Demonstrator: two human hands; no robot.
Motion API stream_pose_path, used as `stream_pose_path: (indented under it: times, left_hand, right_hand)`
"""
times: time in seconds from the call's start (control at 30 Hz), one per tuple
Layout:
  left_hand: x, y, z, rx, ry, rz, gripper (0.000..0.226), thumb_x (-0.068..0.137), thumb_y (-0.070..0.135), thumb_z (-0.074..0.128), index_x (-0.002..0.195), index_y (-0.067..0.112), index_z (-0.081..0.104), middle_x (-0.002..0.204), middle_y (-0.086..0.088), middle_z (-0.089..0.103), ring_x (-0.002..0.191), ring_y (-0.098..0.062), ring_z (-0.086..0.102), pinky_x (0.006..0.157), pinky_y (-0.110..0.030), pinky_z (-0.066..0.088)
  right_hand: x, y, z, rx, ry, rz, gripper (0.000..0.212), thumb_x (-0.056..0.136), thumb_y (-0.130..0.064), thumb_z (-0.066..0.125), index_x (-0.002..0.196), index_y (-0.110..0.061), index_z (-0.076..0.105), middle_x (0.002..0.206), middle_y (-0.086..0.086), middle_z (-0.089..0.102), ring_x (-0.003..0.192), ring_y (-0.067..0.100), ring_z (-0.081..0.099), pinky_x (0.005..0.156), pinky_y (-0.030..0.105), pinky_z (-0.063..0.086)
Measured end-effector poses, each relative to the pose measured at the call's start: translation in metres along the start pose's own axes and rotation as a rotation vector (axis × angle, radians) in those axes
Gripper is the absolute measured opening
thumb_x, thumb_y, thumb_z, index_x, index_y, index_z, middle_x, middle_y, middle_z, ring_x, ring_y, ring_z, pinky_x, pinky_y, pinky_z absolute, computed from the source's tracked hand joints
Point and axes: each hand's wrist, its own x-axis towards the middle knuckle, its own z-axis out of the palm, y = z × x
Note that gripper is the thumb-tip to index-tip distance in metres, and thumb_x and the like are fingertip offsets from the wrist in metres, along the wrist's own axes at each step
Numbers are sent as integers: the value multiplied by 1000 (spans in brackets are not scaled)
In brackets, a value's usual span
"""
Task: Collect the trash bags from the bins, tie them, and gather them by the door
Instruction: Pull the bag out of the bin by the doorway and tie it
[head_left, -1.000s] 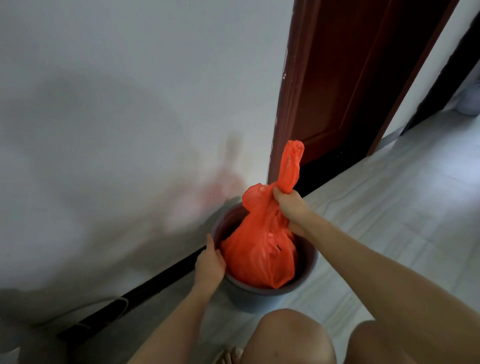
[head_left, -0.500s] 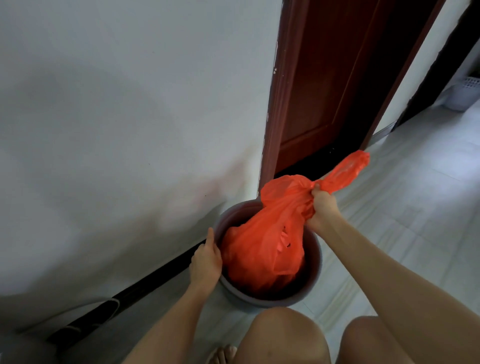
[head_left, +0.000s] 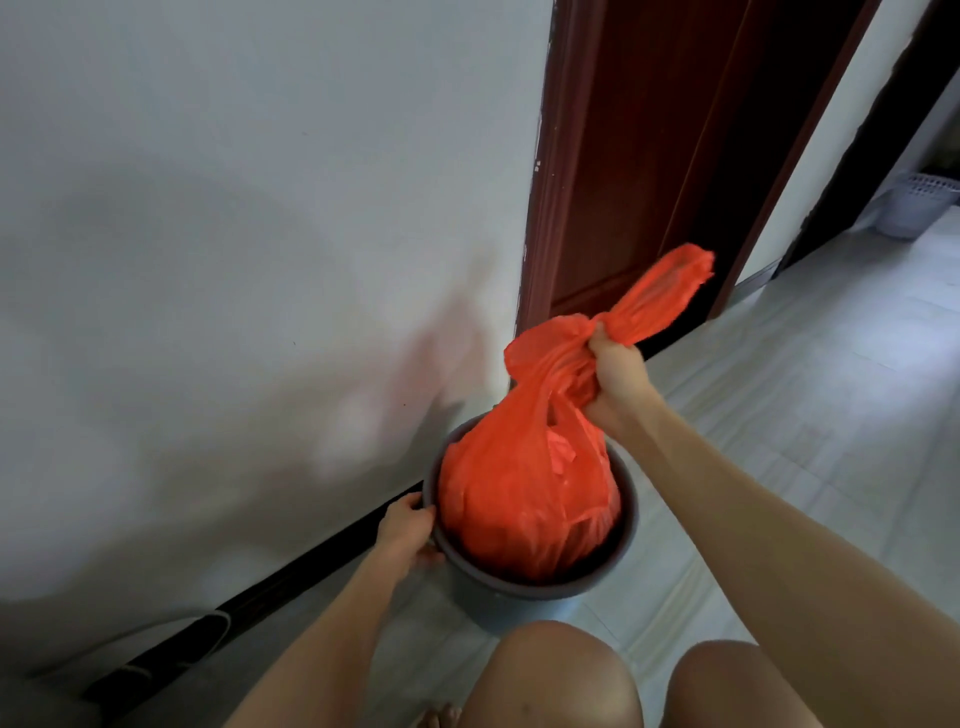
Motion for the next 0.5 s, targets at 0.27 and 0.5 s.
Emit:
stream_pose_path:
  times: [0.27, 0.5]
  left_hand:
    - [-10, 24, -17, 28, 107, -124, 27, 95, 13, 43, 118, 0, 49, 96, -16, 51, 74, -28, 49, 68, -37, 44]
    - [-47, 105, -3, 381, 205, 234, 40, 93, 21, 47, 124, -3, 54, 127, -26, 56, 121, -37, 52, 99, -36, 41]
  right_hand:
    - [-9, -62, -15, 136, 87, -115, 27, 98, -29, 40, 88, -13, 60, 54, -3, 69, 49, 11, 67, 44, 22, 52]
    - [-35, -108, -1, 157, 5, -192, 19, 97, -26, 43, 92, -15, 58, 54, -8, 70, 48, 5, 66, 46, 20, 54]
